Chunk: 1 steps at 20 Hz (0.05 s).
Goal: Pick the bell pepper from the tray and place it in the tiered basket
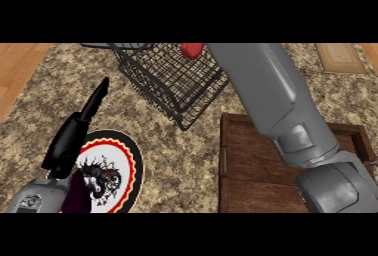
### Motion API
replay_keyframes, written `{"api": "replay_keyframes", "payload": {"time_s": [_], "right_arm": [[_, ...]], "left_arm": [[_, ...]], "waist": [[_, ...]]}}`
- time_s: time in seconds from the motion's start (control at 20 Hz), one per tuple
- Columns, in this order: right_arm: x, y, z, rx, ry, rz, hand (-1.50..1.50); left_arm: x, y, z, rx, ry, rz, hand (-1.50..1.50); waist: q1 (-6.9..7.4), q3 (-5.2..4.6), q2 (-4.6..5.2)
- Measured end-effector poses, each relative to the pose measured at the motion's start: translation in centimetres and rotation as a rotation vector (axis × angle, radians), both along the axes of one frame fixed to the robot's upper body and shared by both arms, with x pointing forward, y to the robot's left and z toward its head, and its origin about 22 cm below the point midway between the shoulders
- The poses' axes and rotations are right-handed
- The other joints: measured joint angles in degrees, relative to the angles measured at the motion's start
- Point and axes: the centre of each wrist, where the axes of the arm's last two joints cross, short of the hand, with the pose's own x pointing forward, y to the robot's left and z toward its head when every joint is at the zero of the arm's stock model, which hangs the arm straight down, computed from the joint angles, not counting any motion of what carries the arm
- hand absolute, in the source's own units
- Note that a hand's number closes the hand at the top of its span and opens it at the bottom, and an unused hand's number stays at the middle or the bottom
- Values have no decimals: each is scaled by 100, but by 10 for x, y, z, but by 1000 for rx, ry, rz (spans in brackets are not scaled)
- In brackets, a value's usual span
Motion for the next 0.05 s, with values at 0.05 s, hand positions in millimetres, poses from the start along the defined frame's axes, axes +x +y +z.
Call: {"api": "replay_keyframes", "payload": {"time_s": [0.05], "right_arm": [[3, -7, 1, 6, -18, -37, -150]], "left_arm": [[-1, 3, 0, 2, 3, 7, 0]], "waist": [[-39, -1, -16]]}}
